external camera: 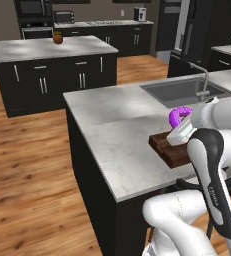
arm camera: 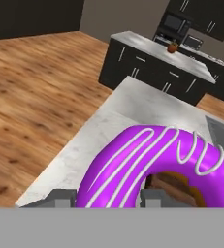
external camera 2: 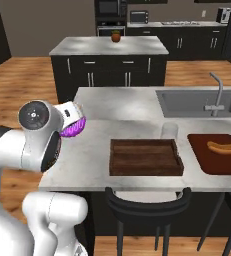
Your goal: Take the donuts from the fridge and place them on the empty tray on the dining counter.
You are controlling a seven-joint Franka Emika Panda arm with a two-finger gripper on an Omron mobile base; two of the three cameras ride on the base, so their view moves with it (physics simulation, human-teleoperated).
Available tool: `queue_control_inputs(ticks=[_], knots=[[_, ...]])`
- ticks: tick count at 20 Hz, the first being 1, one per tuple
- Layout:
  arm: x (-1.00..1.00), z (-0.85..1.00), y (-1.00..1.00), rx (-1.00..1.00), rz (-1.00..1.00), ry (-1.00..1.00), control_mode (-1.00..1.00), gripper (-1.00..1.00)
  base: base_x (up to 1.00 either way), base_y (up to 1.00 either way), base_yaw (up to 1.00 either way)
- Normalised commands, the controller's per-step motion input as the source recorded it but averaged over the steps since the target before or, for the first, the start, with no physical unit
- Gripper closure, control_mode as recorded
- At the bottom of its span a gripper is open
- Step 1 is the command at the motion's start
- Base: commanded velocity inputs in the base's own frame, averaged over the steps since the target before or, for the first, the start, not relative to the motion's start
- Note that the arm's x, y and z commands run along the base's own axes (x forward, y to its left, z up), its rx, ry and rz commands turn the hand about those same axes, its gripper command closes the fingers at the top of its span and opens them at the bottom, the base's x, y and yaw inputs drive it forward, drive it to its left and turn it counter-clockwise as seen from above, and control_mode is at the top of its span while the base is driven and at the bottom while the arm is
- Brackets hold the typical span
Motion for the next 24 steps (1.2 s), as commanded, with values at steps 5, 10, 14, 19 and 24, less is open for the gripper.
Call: queue_control_inputs(ticks=[5, 10, 14, 19, 24], knots=[[0.86, -0.27, -0.90, 0.08, 0.08, 0.10, -1.00, 1.00, 0.00, 0.00, 0.00], [0.64, -0.22, -0.71, 0.02, 0.02, 0.14, -1.00, 1.00, 0.00, 0.00, 0.00], [0.53, -0.04, -0.44, 0.00, 0.00, 0.29, -1.00, 1.00, 0.00, 0.00, 0.00], [0.34, -0.21, -0.46, 0.00, -0.03, 0.19, -1.00, 1.00, 0.00, 0.00, 0.00], [0.14, -0.56, -0.46, -0.04, -0.05, 0.00, -1.00, 1.00, 0.00, 0.00, 0.00]])
